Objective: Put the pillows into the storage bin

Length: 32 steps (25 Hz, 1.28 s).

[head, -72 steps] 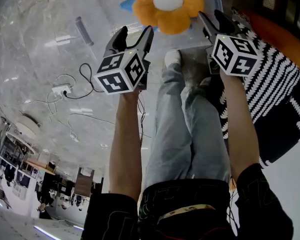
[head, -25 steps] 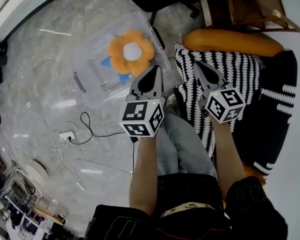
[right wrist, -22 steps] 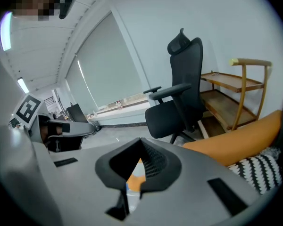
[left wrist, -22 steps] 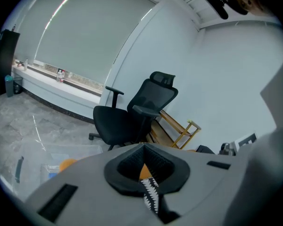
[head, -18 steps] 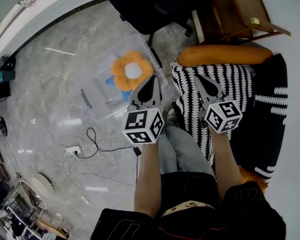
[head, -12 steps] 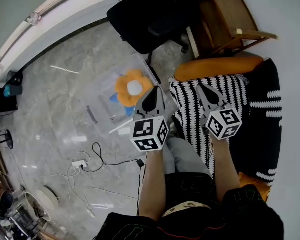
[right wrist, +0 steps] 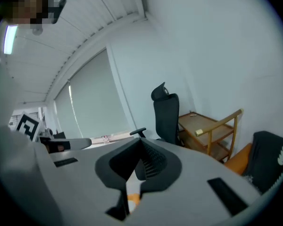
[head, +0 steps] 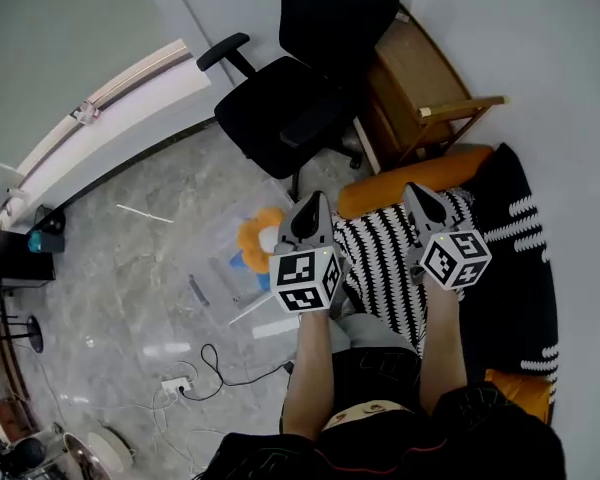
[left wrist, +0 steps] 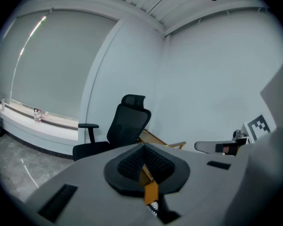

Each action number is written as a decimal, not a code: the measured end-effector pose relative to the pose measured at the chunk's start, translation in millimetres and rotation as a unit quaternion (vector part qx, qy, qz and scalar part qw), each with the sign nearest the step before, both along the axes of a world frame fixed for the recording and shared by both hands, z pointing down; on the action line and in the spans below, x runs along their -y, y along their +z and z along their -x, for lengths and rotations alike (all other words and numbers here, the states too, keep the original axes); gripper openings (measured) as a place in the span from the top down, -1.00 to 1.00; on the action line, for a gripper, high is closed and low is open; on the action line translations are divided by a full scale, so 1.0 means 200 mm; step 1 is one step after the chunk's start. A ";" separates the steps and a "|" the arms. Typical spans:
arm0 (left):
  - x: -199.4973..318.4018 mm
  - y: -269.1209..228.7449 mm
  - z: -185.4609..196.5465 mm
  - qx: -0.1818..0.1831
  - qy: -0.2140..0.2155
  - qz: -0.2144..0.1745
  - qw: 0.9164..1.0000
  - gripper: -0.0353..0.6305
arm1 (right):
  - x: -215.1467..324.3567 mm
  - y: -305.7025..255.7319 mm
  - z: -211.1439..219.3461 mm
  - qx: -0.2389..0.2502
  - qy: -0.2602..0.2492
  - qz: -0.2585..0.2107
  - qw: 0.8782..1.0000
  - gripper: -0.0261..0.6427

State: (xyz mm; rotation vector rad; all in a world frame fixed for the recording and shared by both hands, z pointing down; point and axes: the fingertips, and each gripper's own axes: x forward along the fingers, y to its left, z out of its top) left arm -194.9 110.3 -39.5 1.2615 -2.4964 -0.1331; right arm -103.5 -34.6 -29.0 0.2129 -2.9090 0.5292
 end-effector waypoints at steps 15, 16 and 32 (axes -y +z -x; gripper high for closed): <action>0.42 -0.76 -0.09 0.145 0.061 -0.057 0.986 0.91 | 0.34 -0.81 -0.18 0.090 0.053 -0.143 0.984 0.91; 0.45 -0.78 -0.09 0.149 0.065 -0.058 0.985 0.91 | 0.35 -0.83 -0.18 0.089 0.055 -0.147 0.984 0.91; 0.49 -0.84 -0.04 0.184 0.057 -0.053 0.980 0.91 | 0.42 -0.89 -0.16 0.084 0.081 -0.209 0.971 0.91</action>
